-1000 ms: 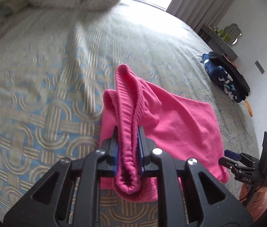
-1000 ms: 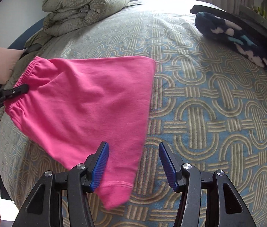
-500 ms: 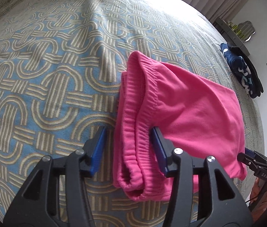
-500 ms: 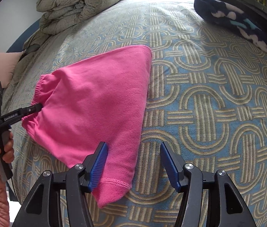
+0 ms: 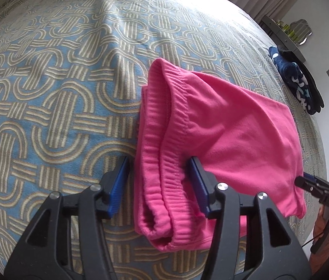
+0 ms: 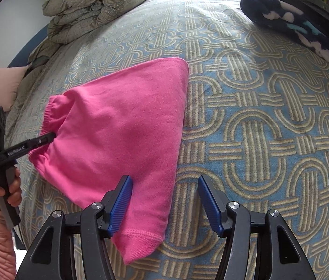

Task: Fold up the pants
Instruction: 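Grasp the folded pants waistband with the left tool and lift it, then carry the folded pants with the left tool and lower them onto the bed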

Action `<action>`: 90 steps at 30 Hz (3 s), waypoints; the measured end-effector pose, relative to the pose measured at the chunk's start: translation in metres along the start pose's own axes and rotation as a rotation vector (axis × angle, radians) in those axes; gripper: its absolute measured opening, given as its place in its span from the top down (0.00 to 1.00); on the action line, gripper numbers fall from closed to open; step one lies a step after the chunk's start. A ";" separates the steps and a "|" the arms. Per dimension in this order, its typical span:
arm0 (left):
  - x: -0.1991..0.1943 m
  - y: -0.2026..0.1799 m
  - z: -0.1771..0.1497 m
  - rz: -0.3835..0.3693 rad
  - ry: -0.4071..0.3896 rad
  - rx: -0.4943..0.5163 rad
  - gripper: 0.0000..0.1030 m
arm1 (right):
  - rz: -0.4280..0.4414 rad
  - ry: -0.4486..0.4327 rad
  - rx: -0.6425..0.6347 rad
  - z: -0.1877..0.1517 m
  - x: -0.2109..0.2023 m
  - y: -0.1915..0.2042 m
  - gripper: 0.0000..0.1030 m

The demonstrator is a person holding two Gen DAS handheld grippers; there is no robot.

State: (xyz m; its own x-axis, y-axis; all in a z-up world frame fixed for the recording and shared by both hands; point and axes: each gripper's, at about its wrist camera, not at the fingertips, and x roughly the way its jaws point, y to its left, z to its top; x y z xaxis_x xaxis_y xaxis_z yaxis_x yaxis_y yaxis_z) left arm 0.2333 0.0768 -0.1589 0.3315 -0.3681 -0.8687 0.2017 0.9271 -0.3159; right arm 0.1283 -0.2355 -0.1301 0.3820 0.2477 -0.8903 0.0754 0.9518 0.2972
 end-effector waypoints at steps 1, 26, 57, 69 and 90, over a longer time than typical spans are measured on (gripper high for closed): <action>0.001 0.001 0.000 -0.008 0.003 -0.004 0.46 | 0.015 0.003 0.011 0.004 0.001 -0.002 0.42; 0.009 -0.001 -0.001 -0.110 0.011 0.078 0.30 | 0.207 0.039 0.111 0.035 0.029 -0.017 0.42; -0.023 -0.027 0.001 -0.035 -0.108 0.124 0.80 | 0.180 -0.105 0.014 0.030 -0.013 0.022 0.86; -0.065 -0.092 -0.004 -0.114 -0.165 0.221 0.81 | 0.157 -0.243 -0.007 0.006 -0.094 0.003 0.86; -0.014 -0.373 -0.039 -0.270 -0.036 0.621 0.81 | -0.017 -0.426 0.311 -0.105 -0.228 -0.211 0.86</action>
State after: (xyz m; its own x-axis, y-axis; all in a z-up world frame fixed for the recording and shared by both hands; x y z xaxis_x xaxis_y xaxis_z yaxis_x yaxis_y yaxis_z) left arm 0.1175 -0.2607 -0.0436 0.2233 -0.5929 -0.7737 0.7704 0.5936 -0.2326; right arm -0.0710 -0.4740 -0.0261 0.7139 0.0761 -0.6961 0.3300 0.8402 0.4303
